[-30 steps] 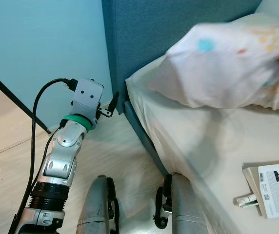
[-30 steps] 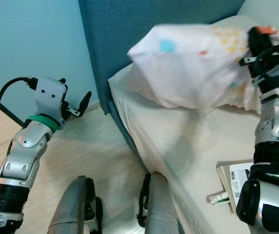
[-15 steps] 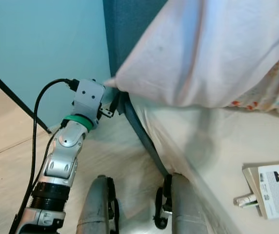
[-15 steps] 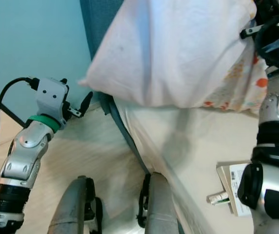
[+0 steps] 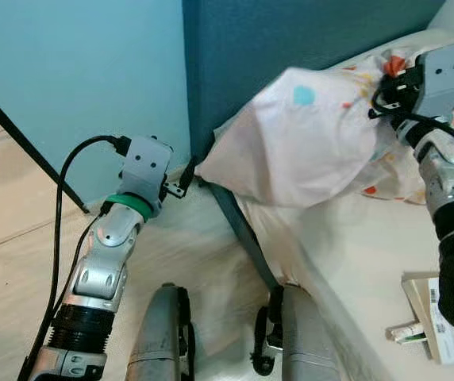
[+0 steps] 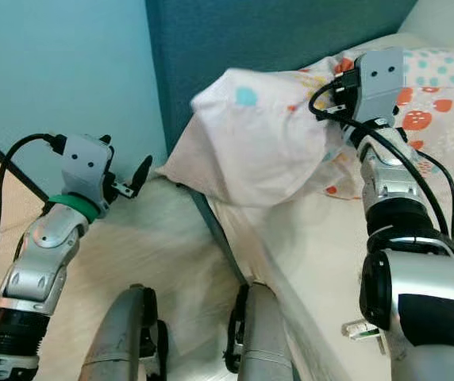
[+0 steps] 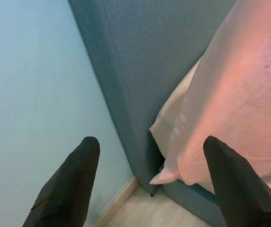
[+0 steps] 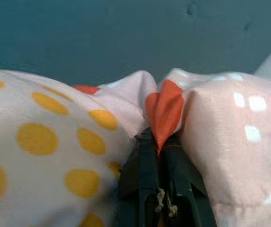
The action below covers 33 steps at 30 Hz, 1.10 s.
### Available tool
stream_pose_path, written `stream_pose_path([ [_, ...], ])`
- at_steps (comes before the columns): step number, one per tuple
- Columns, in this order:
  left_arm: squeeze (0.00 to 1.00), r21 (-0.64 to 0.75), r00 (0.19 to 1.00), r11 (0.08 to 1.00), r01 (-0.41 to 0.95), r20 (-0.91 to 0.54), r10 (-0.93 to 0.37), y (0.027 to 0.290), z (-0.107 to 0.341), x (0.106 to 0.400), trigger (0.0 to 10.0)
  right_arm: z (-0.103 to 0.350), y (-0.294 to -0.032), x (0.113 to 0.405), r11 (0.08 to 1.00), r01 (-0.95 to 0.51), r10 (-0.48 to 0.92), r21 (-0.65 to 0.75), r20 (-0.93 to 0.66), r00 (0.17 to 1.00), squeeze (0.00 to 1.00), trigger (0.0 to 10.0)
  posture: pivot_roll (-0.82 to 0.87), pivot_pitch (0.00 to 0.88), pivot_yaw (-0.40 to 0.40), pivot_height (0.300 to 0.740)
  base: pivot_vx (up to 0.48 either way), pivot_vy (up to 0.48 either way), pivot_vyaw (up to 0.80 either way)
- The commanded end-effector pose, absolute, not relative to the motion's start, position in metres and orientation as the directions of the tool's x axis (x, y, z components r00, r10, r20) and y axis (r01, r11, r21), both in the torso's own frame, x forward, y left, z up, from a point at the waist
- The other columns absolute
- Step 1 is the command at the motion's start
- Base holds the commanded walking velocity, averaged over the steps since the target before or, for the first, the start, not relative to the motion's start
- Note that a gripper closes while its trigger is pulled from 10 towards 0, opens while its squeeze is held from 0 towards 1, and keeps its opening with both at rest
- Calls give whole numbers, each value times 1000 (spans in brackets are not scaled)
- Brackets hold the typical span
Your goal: Clean up the room
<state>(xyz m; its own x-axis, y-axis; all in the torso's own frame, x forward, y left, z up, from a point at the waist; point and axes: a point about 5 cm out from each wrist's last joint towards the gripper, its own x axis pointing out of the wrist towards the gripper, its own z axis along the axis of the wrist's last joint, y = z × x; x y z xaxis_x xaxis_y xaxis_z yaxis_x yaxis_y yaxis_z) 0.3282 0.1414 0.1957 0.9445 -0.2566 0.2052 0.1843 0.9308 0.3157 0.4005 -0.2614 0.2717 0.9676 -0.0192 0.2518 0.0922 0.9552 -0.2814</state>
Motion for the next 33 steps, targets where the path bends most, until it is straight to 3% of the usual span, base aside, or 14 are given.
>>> stream_pose_path([
  [1, 0, 324, 948, 925, 196, 177, -263, 139, 189, 324, 10000, 259, -269, 400, 954, 140, -89, -266, 195, 977, 0, 5373, 84, 261, 11, 622, 0, 0, 0],
  [2, 0, 324, 948, 925, 197, 176, -264, 138, 188, 323, 10000, 263, -267, 401, 957, 139, -85, -253, 212, 974, 0, 10000, 87, 262, 11, 622, 0, 0, 0],
  [6, 0, 325, 949, 925, 199, 173, -265, 138, 187, 322, 10000, 270, -262, 403, 960, 137, -77, -243, 242, 967, 0, 10000, 90, 261, 10, 622, 0, 0, 0],
  [7, 0, 325, 949, 924, 199, 172, -264, 138, 187, 322, 10000, 275, -259, 404, 966, 128, -67, -224, 262, 963, 1000, 10000, 90, 261, 10, 622, 0, 0, 0],
  [12, 0, 326, 950, 925, 197, 169, -262, 138, 186, 322, 10000, 284, -256, 405, 974, 124, -62, -189, 304, 951, 1000, 10000, 86, 253, 8, 622, 0, 0, 0],
  [13, 0, 325, 950, 925, 197, 168, -262, 138, 186, 322, 10000, 292, -256, 404, 979, 118, -55, -166, 343, 938, 541, 10000, 87, 251, 9, 622, 0, 0, 0],
  [14, 0, 325, 950, 925, 197, 168, -262, 138, 186, 322, 10000, 292, -256, 404, 979, 118, -55, -166, 343, 938, 541, 10000, 87, 251, 9, 622, 0, 0, 0],
  [15, 0, 325, 951, 925, 197, 167, -262, 137, 185, 322, 10000, 300, -256, 403, 983, 115, -52, -141, 385, 922, 0, 10000, 85, 248, 8, 622, 0, 0, 0],
  [17, 0, 325, 951, 925, 197, 167, -262, 137, 185, 322, 10000, 300, -256, 403, 983, 115, -52, -141, 385, 922, 0, 10000, 85, 248, 8, 622, 0, 0, 0],
  [20, 0, 323, 950, 924, 202, 165, -265, 135, 184, 322, 10000, 338, -257, 394, 996, 52, 1, -76, 571, 821, 0, 10000, 73, 235, 8, 622, 0, 0, 0],
  [22, 0, 323, 950, 924, 202, 165, -265, 135, 184, 322, 10000, 338, -257, 394, 996, 52, 1, -76, 571, 821, 0, 10000, 73, 235, 8, 622, 0, 0, 0],
  [24, 0, 321, 948, 924, 209, 166, -272, 132, 183, 323, 10000, 352, -257, 382, 995, -37, 89, -91, 680, 728, 0, 10000, 56, 227, 11, 622, 0, 0, 0],
  [30, 0, 318, 945, 923, 218, 166, -281, 129, 182, 325, 10000, 335, -265, 370, 993, -59, 114, -103, 700, 705, 0, 10000, 42, 220, 12, 622, 0, 0, 0],
  [33, 0, 316, 944, 923, 220, 168, -283, 128, 183, 326, 10000, 308, -275, 365, 997, -47, 78, -64, 668, 740, 0, 10000, 29, 213, 14, 622, 0, 0, 0],
])
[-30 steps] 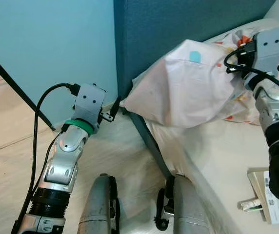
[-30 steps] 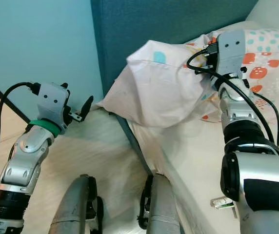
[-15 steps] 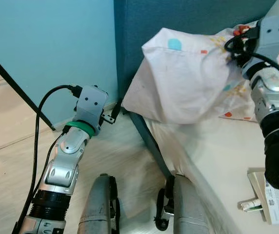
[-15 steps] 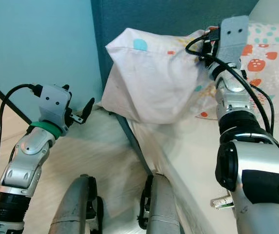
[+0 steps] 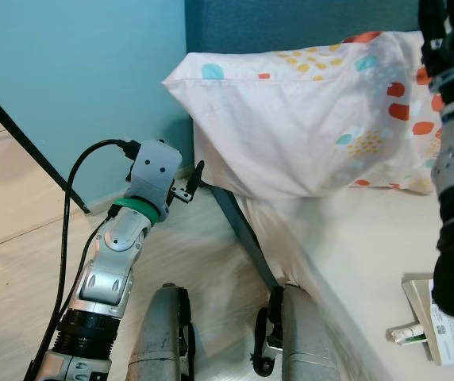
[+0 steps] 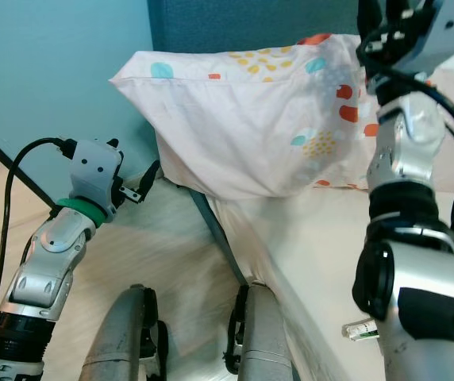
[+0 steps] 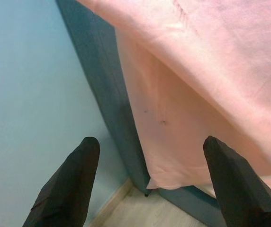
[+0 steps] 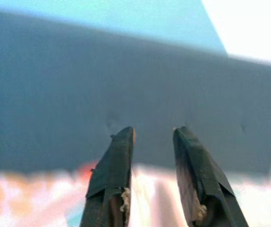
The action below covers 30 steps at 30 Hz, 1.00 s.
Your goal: Clean up the room
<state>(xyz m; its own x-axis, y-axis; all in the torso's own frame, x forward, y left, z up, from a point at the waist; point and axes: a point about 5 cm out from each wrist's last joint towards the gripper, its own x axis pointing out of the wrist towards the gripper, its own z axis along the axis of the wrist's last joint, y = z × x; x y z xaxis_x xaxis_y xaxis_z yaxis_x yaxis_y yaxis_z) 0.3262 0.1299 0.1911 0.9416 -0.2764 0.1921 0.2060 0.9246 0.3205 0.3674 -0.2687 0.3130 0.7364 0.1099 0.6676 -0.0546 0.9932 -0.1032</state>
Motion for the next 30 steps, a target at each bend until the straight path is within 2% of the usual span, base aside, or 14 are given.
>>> stream_pose_path([
  [1, 0, 316, 944, 923, 220, 168, -283, 128, 183, 326, 10000, 308, -275, 365, 997, -47, 78, -64, 668, 740, 0, 10000, 29, 213, 14, 622, 0, 0, 0],
  [4, 0, 314, 943, 922, 225, 170, -288, 126, 183, 327, 10000, 260, -279, 355, 999, -23, 41, -37, 594, 803, 0, 10000, 23, 212, 15, 622, 0, 0, 0],
  [6, 0, 314, 943, 922, 225, 170, -288, 126, 183, 327, 10000, 260, -279, 355, 999, -23, 41, -37, 594, 803, 0, 10000, 23, 212, 15, 622, 0, 0, 0],
  [8, 0, 314, 942, 922, 227, 170, -290, 125, 183, 327, 10000, 227, -278, 349, 1000, -11, 12, -6, 520, 854, 0, 10000, 25, 211, 12, 622, 0, 0, 0],
  [11, 0, 314, 942, 922, 227, 170, -290, 125, 183, 327, 10000, 217, -278, 348, 1000, 3, -11, 17, 488, 873, 0, 10000, 27, 211, 11, 622, 0, 0, 0],
  [13, 0, 314, 941, 922, 227, 171, -291, 125, 183, 327, 10000, 192, -273, 362, 992, 13, -56, 129, 340, 939, 0, 10000, 38, 213, 13, 622, 0, 0, 0],
  [14, 0, 314, 941, 922, 227, 171, -291, 125, 183, 327, 10000, 192, -273, 362, 992, 13, -56, 129, 340, 939, 0, 10000, 38, 213, 13, 622, 0, 0, 0],
  [15, 0, 314, 941, 922, 227, 173, -291, 125, 184, 327, 10000, 190, -268, 373, 981, 7, -59, 192, 267, 962, 0, 10000, 47, 214, 10, 622, 0, 0, 0],
  [19, 0, 316, 943, 924, 215, 179, -280, 127, 186, 326, 10000, 198, -256, 393, 948, 20, -59, 318, 114, 992, 0, 10000, 77, 222, -3, 622, 0, 0, 0],
  [21, 0, 318, 945, 925, 206, 179, -272, 129, 186, 324, 10000, 204, -252, 398, 941, 32, -65, 337, 88, 994, 0, 10000, 85, 227, -7, 622, 0, 0, 0],
  [24, 0, 321, 951, 928, 190, 174, -255, 135, 184, 321, 10000, 224, -243, 406, 954, 21, -51, 300, 93, 994, 0, 10000, 104, 240, -11, 622, 0, 0, 0],
  [27, 0, 329, 956, 926, 183, 162, -246, 139, 181, 316, 10000, 273, -226, 416, 990, -44, 17, 134, 193, 981, 0, 10000, 120, 262, -9, 622, 0, 0, 0],
  [30, 0, 333, 956, 925, 184, 159, -247, 140, 181, 315, 10000, 290, -222, 418, 995, -50, 30, 82, 235, 972, 0, 10000, 120, 262, -9, 622, 0, 0, 0],
])
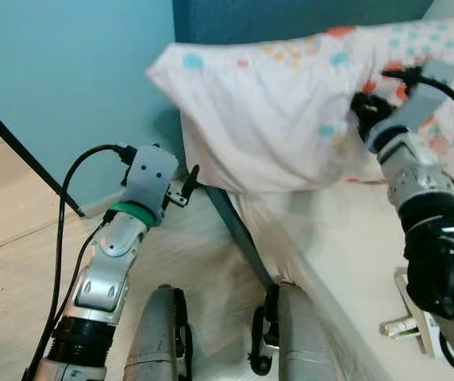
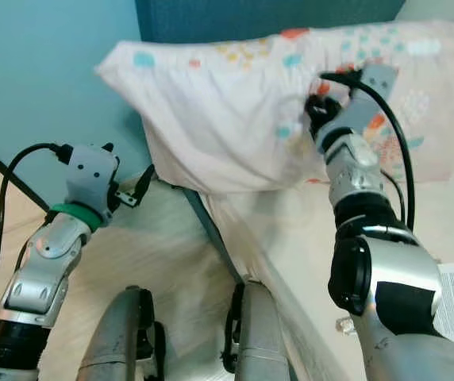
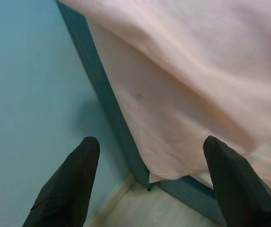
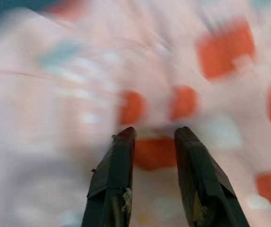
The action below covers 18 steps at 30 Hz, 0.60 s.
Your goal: Clean up the room
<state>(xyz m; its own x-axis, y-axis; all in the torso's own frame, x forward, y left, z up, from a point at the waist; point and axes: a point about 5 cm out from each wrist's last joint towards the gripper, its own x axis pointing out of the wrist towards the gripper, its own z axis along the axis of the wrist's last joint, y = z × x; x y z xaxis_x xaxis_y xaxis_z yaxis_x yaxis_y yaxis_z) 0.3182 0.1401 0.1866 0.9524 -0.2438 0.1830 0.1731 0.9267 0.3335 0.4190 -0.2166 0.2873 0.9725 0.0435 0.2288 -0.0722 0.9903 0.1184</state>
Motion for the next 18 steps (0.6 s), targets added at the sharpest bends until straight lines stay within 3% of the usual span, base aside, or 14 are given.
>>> stream_pose_path([
  [1, 0, 334, 956, 924, 185, 158, -248, 140, 181, 314, 10000, 314, -216, 418, 994, -87, 60, 72, 323, 945, 0, 10000, 126, 266, -10, 622, 0, 0, 0],
  [3, 0, 334, 957, 926, 178, 159, -241, 141, 182, 314, 10000, 353, -207, 415, 988, -139, 95, 65, 452, 887, 0, 10000, 131, 266, -15, 622, 0, 0, 0],
  [6, 0, 333, 958, 927, 174, 160, -238, 141, 182, 314, 10000, 363, -205, 413, 986, -154, 103, 67, 482, 870, 0, 10000, 131, 266, -15, 622, 0, 0, 0],
  [13, 0, 331, 959, 926, 180, 149, -240, 141, 180, 312, 10000, 330, -210, 410, 979, -198, 143, 55, 508, 849, 0, 10000, 111, 265, -1, 622, 0, 0, 0],
  [18, 0, 327, 955, 924, 199, 146, -257, 137, 179, 314, 10000, 284, -223, 400, 977, -203, 144, 66, 502, 853, 0, 10000, 78, 243, 9, 622, 0, 0, 0],
])
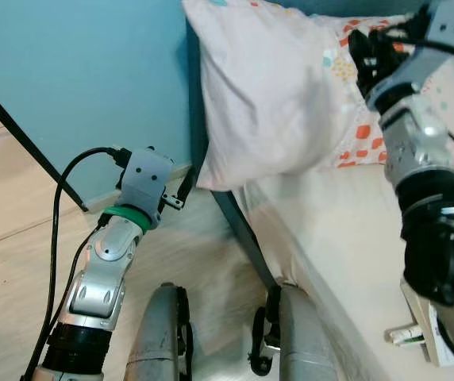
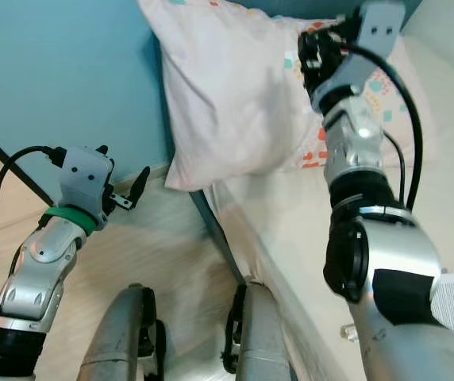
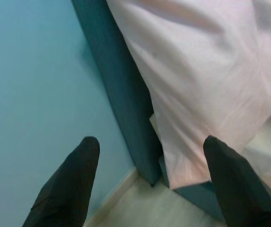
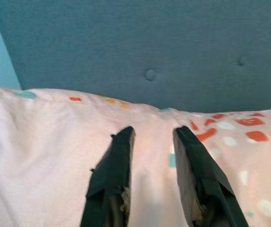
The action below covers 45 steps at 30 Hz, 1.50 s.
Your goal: Clean up the room
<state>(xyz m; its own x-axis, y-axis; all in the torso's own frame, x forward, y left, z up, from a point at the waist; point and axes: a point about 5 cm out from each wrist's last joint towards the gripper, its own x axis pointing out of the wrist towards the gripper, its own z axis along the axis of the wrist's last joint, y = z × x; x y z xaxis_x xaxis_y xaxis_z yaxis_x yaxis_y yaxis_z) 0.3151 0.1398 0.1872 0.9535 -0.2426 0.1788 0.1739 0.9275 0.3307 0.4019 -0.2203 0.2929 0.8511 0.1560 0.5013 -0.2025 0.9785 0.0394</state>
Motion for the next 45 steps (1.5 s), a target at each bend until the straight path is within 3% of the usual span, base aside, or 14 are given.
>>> stream_pose_path([
  [1, 0, 325, 954, 924, 202, 146, -261, 136, 179, 315, 10000, 270, -226, 396, 977, -200, 139, 73, 492, 859, 0, 10000, 78, 243, 9, 622, 0, 0, 0],
  [2, 0, 325, 954, 924, 202, 146, -261, 136, 179, 315, 10000, 270, -226, 396, 977, -200, 139, 73, 492, 859, 0, 10000, 78, 243, 9, 622, 0, 0, 0],
  [3, 0, 326, 951, 921, 214, 146, -273, 133, 178, 317, 10000, 225, -227, 380, 976, -175, 99, 131, 449, 888, 0, 10000, 51, 227, 17, 622, 0, 0, 0],
  [5, 0, 354, 944, 906, 231, 145, -297, 131, 177, 317, 10000, 195, -224, 362, 973, -135, 47, 185, 414, 909, 0, 10000, 36, 218, 21, 622, 0, 0, 0],
  [9, 0, 424, 917, 858, 289, 136, -376, 126, 174, 313, 10000, 169, -218, 338, 977, -57, -23, 203, 370, 929, 0, 10000, 22, 204, 24, 622, 0, 0, 0],
  [13, 0, 416, 898, 849, 326, 146, -416, 122, 176, 310, 10000, 164, -216, 328, 987, -23, -40, 159, 381, 924, 0, 10000, 5, 181, 25, 622, 0, 0, 0],
  [16, 0, 253, 903, 911, 325, 203, -378, 115, 188, 311, 10000, 168, -207, 318, 998, -58, 52, -2, 437, 898, 0, 10000, -3, 157, 15, 622, 0, 0, 0],
  [20, 0, 191, 908, 931, 312, 230, -351, 108, 192, 311, 10000, 171, -209, 315, 999, -33, 27, 8, 434, 900, 0, 10000, 3, 137, 2, 637, 0, 0, 0],
  [45, 0, 179, 948, 946, 269, 127, -293, 107, 161, 314, 10000, 167, -203, 312, 998, -20, 39, -55, 374, 926, 0, 10000, 0, 109, -13, 715, 0, 0, 0],
])
